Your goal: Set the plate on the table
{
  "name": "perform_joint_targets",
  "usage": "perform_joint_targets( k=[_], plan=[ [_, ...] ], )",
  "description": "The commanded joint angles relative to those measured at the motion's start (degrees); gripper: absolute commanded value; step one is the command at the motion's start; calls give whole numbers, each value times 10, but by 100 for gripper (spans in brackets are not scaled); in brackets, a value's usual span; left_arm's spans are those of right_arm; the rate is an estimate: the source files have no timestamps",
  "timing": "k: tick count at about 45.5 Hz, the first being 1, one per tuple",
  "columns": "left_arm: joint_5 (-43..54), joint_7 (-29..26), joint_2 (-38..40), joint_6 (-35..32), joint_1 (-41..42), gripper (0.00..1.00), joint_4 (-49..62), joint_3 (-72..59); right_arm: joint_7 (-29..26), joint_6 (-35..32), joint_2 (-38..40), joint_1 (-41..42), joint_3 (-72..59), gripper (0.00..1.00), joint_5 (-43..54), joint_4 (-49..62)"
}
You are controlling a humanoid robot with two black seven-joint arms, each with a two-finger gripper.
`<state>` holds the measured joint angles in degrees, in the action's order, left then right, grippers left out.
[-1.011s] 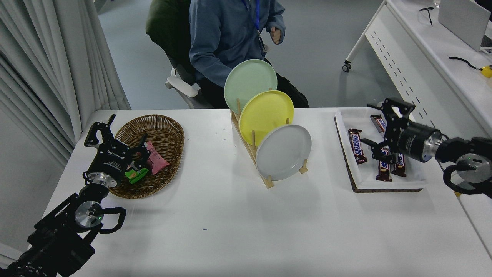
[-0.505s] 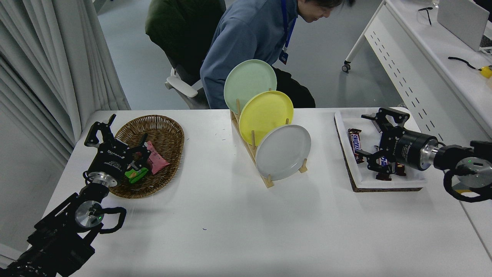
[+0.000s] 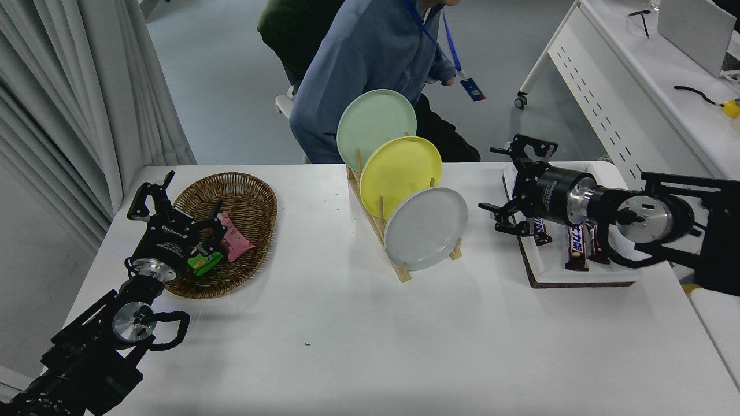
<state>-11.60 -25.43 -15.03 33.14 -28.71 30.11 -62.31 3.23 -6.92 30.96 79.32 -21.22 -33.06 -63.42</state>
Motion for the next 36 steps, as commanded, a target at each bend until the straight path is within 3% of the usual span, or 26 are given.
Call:
perform_joint_targets(
  k=[1,36],
  plan=[
    [0,0,0,0,1,100,0,0,-56,7,-52,29,-26,99,48,67],
    [0,0,0,0,0,100,0,0,-56,9,-171,7,-23,99,66,157]
  ],
)
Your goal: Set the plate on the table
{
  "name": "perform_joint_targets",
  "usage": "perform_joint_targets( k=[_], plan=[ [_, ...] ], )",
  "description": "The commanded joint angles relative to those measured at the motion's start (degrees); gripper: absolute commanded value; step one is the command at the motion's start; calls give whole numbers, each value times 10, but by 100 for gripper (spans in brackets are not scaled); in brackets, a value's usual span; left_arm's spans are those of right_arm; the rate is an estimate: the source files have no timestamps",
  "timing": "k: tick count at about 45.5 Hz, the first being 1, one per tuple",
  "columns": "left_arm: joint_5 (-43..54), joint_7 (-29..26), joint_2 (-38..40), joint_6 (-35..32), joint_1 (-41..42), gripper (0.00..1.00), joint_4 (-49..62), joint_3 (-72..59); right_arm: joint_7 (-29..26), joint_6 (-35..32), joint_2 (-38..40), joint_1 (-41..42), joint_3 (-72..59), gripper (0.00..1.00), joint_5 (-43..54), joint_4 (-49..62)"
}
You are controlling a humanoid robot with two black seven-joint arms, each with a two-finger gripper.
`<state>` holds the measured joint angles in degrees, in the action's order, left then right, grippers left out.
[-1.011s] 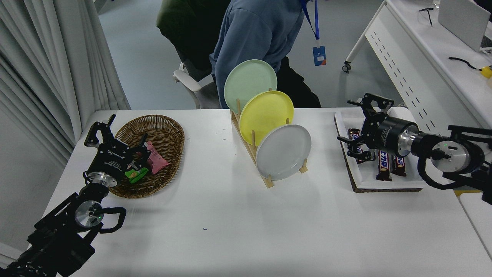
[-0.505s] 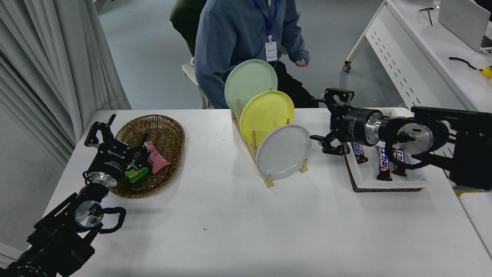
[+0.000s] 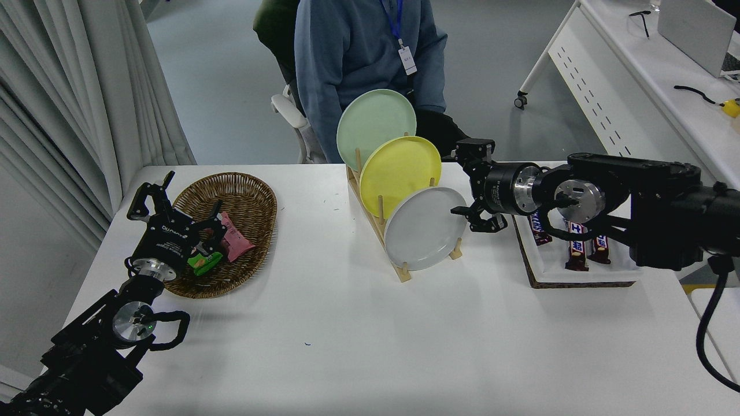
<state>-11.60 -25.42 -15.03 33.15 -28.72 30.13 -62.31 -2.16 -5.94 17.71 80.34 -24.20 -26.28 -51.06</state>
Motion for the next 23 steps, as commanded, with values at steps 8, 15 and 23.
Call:
perform_joint_targets(
  k=[8,15,23],
  plan=[
    [0,0,0,0,0,100,0,0,-4,2,-66,-12,6,99,-32,76],
    [0,0,0,0,1,100,0,0,-7,5,-88,-24,9,99,-39,110],
    [0,0,0,0,1,100,-1,0,-30,5,-99,-29,10,99,-52,118]
  ],
)
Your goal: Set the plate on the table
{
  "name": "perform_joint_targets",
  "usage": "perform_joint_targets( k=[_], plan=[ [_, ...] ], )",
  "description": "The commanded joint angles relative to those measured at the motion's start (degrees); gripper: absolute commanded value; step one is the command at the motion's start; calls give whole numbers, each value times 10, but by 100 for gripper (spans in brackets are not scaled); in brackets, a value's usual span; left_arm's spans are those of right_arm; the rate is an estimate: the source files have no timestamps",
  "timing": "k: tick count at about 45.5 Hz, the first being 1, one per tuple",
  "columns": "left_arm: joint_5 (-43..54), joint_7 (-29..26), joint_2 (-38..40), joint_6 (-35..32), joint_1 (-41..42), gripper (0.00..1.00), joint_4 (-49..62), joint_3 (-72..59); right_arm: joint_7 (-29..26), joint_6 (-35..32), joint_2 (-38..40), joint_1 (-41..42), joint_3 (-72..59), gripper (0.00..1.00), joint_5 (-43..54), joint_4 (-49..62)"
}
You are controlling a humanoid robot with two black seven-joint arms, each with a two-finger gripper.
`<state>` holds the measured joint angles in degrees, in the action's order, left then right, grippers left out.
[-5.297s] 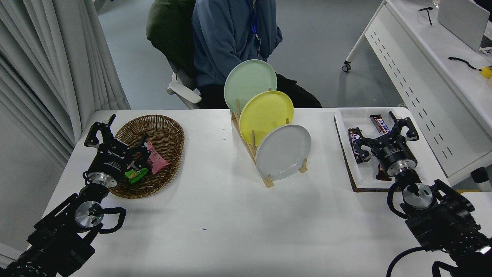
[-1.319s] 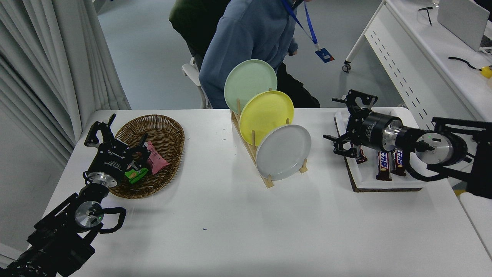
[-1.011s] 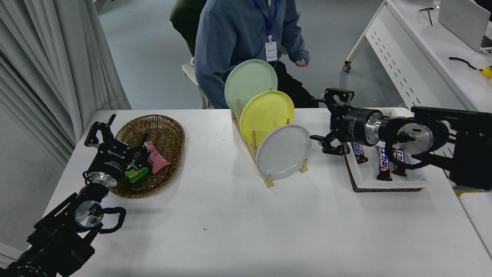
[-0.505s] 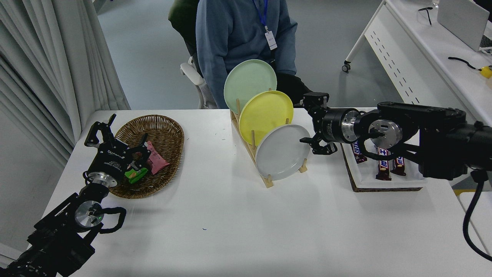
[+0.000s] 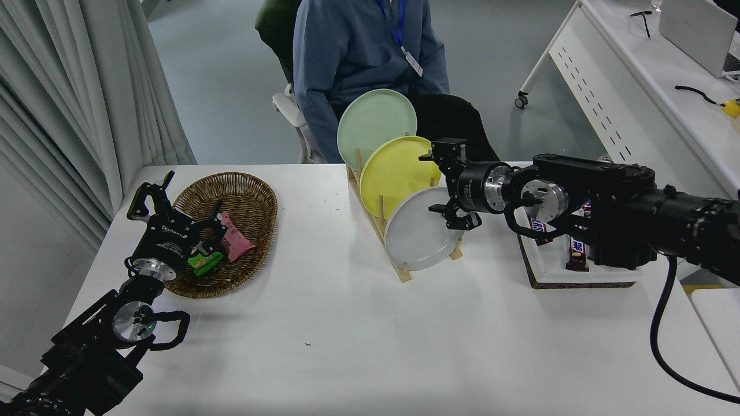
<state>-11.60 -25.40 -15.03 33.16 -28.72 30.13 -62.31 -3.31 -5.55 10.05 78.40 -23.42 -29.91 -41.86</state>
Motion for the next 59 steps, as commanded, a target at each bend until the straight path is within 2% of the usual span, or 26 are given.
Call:
perform_joint_targets(
  k=[1,10,15,16,18,25,38,59],
  plan=[
    [0,0,0,0,1,100,0,0,-20,1,-23,-10,2,99,-16,26],
    [0,0,0,0,0,100,-1,0,-20,3,-25,-16,14,98,-30,34],
    [0,-1,0,0,0,100,0,0,-25,4,-28,-15,19,92,-30,35],
    [0,0,0,0,1,100,0,0,-37,6,-28,-15,19,85,-30,36],
    [0,0,0,0,1,100,0,0,-48,10,-28,-15,20,78,-30,36],
    [0,0,0,0,0,100,0,0,-59,14,-28,-15,33,66,-30,36],
    [0,0,0,0,1,100,0,0,-61,16,-28,-16,50,64,-30,49],
    [0,-1,0,0,1,100,-1,0,-94,16,-24,-18,55,49,-30,49]
  ],
)
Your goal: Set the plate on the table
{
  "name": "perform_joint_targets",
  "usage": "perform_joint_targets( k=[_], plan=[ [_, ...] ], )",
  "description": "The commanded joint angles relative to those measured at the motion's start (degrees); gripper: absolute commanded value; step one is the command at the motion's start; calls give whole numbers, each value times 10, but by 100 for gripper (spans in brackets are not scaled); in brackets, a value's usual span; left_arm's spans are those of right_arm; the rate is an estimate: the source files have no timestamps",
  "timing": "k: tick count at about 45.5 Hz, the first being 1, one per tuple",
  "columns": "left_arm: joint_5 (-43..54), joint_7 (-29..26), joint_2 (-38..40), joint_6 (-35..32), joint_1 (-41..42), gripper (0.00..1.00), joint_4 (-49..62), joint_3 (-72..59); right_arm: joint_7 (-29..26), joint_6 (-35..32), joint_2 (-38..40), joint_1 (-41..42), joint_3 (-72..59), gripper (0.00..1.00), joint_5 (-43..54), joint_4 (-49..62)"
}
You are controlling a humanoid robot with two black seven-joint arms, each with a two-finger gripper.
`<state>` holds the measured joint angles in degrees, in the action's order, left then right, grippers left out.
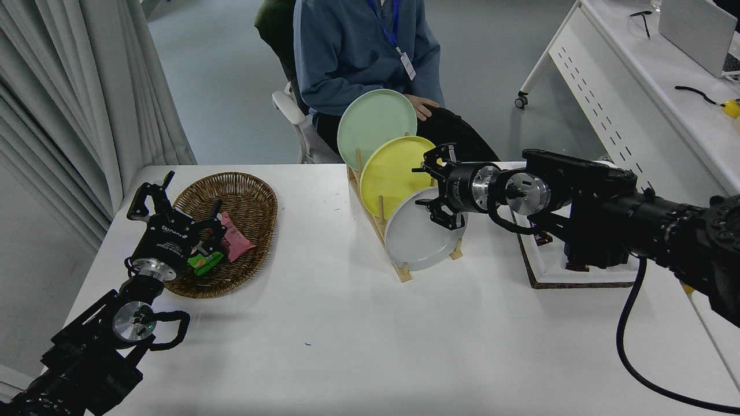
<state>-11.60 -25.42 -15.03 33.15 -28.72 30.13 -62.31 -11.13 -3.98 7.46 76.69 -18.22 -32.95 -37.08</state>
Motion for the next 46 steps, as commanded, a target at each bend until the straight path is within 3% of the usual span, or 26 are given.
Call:
perform_joint_targets(
  k=[1,25,46],
  plan=[
    [0,0,0,0,1,100,0,0,-17,0,2,-1,3,49,0,1],
    [0,0,0,0,0,100,0,0,-45,-1,4,-1,26,27,1,1],
    [0,-1,0,0,1,100,0,0,-50,0,2,-1,28,25,-2,8]
  ],
)
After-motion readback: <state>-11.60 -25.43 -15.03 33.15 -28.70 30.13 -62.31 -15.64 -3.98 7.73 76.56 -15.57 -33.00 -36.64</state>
